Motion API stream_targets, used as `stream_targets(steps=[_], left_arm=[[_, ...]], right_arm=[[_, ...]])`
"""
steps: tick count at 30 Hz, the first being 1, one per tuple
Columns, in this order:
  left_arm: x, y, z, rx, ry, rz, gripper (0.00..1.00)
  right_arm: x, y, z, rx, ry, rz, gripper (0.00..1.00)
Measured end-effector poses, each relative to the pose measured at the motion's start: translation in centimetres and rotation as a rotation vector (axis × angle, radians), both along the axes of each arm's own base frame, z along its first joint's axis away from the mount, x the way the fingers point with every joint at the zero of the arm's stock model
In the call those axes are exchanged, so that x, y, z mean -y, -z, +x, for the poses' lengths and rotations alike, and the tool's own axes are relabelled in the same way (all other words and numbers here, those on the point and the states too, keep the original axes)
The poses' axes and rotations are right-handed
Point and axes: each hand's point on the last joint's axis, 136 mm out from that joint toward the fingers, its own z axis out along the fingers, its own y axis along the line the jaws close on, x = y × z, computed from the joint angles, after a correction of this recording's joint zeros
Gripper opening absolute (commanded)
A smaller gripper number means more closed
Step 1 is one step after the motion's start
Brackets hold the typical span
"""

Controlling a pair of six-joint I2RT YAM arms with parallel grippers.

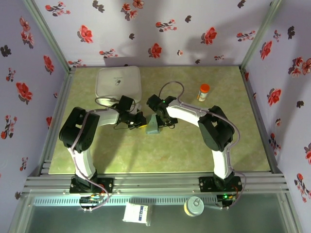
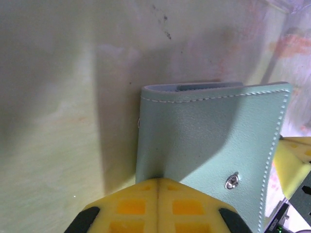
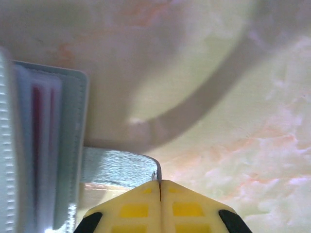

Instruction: Take the credit cards out of the card holder

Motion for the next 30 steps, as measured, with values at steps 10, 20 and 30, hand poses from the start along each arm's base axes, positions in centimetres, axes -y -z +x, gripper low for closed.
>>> stream_targets(steps=[10,20,30], left_arm=[[-1.0,0.0,-0.2,-0.01,-0.024,0.045,0.05],[-1.6,-0.8,-0.3,-0.034,-0.065,0.055,0.12],[-1.2,-1.5,0.6,-0.023,-0.099,0.027,0.14]], right_arm=[[0.0,-1.4,-0.1,0.023,0.0,0.073,0.0],[0.7,-0.1,0.1,0.007,0.078,0.182,0.15],[0.2,1.0,0.1,-0.016,0.132,0.304,0.22]])
